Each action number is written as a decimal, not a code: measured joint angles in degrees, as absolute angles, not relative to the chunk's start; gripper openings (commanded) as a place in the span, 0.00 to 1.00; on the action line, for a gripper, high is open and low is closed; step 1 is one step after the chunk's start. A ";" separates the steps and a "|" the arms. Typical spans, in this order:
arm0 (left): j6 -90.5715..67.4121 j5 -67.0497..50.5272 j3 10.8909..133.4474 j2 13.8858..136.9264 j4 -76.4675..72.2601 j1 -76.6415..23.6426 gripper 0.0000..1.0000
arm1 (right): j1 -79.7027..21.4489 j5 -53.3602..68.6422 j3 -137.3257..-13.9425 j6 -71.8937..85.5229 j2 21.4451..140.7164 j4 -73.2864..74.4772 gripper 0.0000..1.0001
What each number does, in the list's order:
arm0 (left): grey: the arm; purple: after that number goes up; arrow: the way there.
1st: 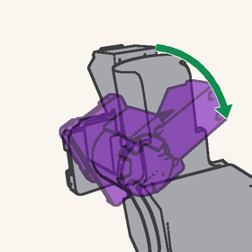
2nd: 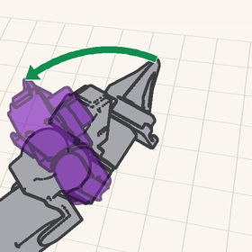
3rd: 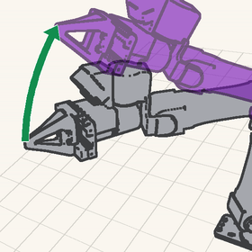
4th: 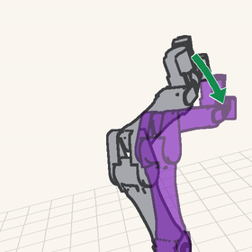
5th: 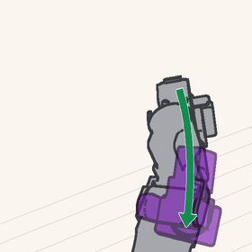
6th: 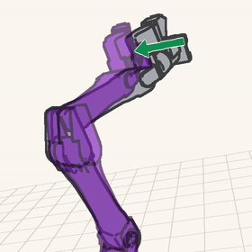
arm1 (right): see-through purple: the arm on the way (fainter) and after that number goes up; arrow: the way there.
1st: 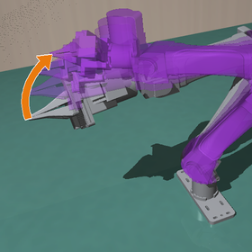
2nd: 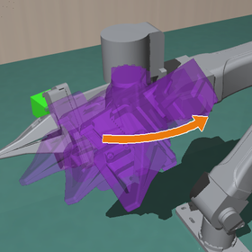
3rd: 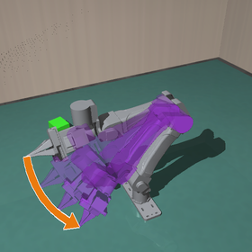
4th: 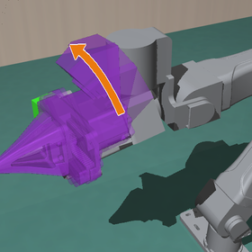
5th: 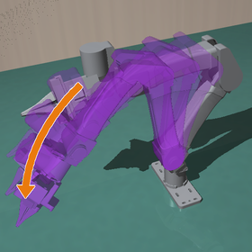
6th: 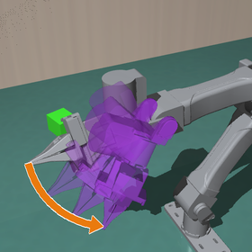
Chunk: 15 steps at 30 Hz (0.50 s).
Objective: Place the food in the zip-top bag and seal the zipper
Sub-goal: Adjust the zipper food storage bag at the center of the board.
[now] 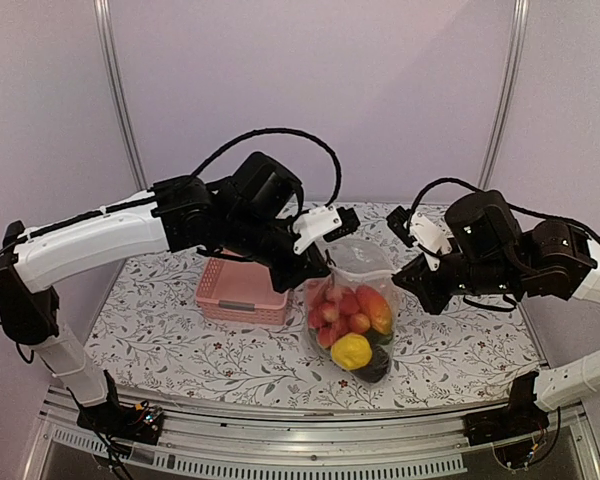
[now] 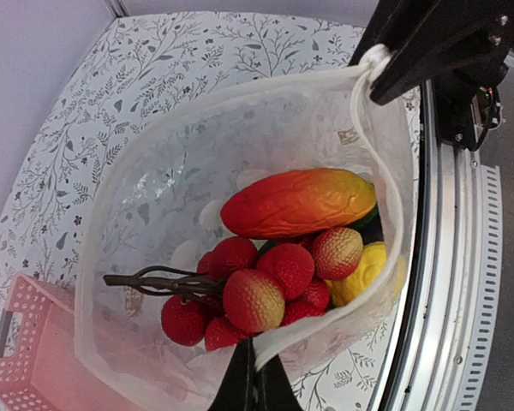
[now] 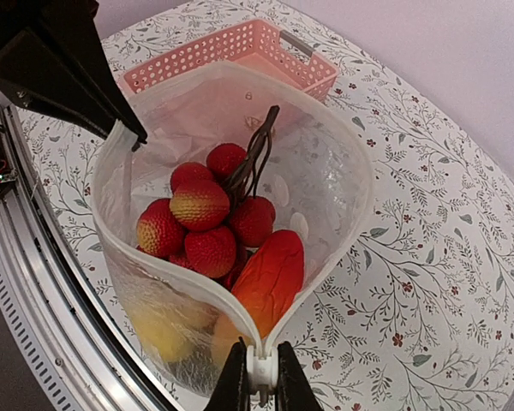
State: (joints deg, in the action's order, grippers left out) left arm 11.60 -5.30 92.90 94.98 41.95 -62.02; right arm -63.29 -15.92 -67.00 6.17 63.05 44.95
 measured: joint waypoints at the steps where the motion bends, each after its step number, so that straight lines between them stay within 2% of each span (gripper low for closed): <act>1: 11.27 -4.78 92.86 94.94 41.91 -62.11 0.00 | -62.98 -15.88 -66.89 5.96 63.00 44.56 0.00; 3: 10.63 -3.92 92.82 95.50 42.37 -62.13 0.01 | -62.39 -15.66 -66.26 5.26 63.02 43.51 0.00; 10: 7.44 -3.25 93.03 101.34 44.40 -62.19 0.33 | -61.93 -12.56 -66.41 4.05 64.73 42.41 0.00; 15: 6.07 -5.80 89.78 98.08 39.46 -62.41 0.40 | -61.87 -9.85 -68.38 3.07 65.58 42.39 0.00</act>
